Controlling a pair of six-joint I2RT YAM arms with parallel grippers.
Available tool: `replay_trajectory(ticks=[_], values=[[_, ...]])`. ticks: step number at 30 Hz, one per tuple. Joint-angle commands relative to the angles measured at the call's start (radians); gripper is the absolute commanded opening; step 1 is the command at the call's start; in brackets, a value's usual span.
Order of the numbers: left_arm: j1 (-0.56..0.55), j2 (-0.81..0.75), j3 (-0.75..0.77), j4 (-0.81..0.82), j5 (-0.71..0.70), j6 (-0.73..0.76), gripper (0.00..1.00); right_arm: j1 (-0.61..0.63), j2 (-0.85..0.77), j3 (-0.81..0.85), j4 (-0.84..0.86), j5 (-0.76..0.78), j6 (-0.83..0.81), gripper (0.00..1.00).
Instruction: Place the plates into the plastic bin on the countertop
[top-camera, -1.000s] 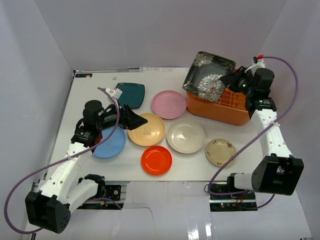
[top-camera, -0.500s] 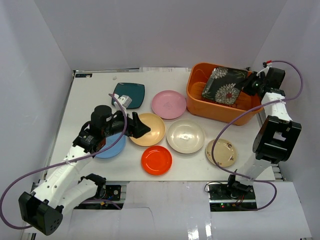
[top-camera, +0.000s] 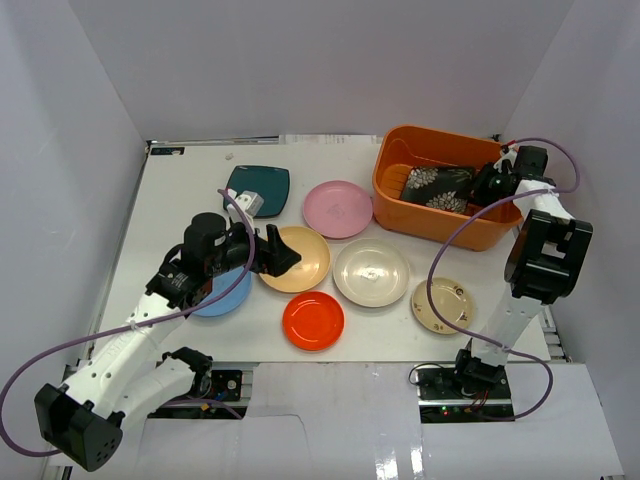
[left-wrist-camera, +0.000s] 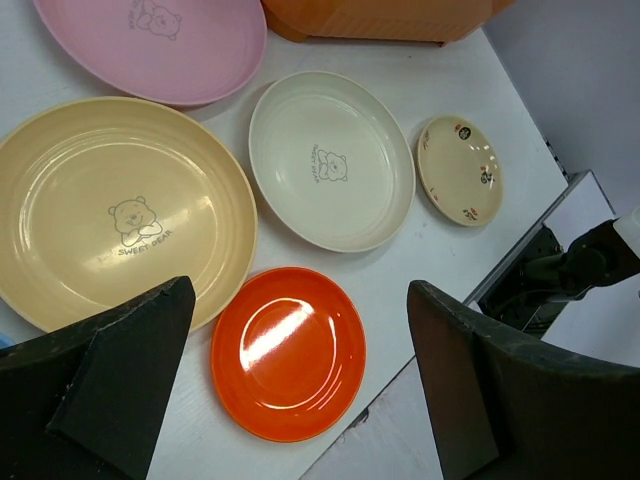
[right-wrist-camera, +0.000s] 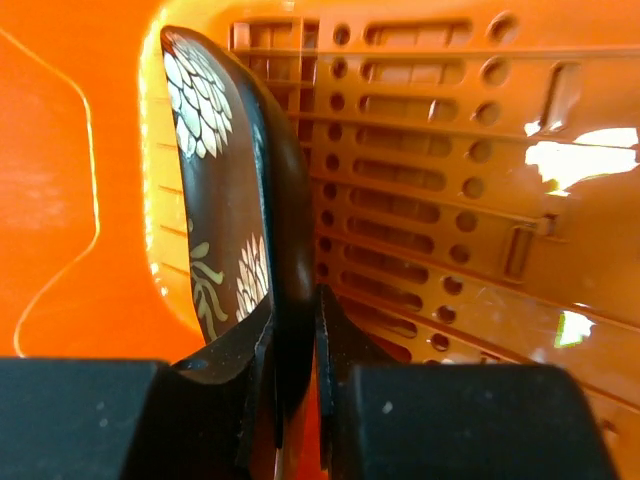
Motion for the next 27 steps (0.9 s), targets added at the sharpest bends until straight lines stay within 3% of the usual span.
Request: replay_trajectory(ticks=[1,3,6,7,10,18,19,21,27], values=[[-0.002,-0.001,0.034,-0.009,-0.036,-0.012,0.98,0.009,0.007,0.072,0.006,-0.058,-0.024,0.19],[-0.002,0.003,0.031,-0.001,-0.039,-0.022,0.98,0.014,0.015,0.073,0.005,-0.046,-0.021,0.23],[0.003,0.006,0.018,0.023,-0.033,-0.037,0.98,0.03,0.009,0.069,0.002,0.02,-0.023,0.4],[0.007,0.007,0.013,0.035,-0.034,-0.048,0.98,0.04,0.0,0.067,0.002,0.064,-0.024,0.55],[0.015,0.021,0.013,0.045,-0.052,-0.068,0.98,0.061,-0.026,0.064,0.003,0.161,-0.012,0.75],[0.021,0.104,0.054,0.052,-0.068,-0.109,0.98,0.127,-0.118,0.033,0.018,0.417,0.008,0.9],[0.021,0.116,0.062,0.052,-0.071,-0.114,0.98,0.138,-0.147,0.018,0.018,0.484,0.014,0.97],[0.021,0.147,0.082,0.055,-0.078,-0.131,0.98,0.147,-0.184,-0.005,0.043,0.557,0.022,0.9],[0.043,0.257,0.125,0.077,-0.152,-0.175,0.98,0.173,-0.306,-0.065,0.097,0.595,0.017,0.9]])
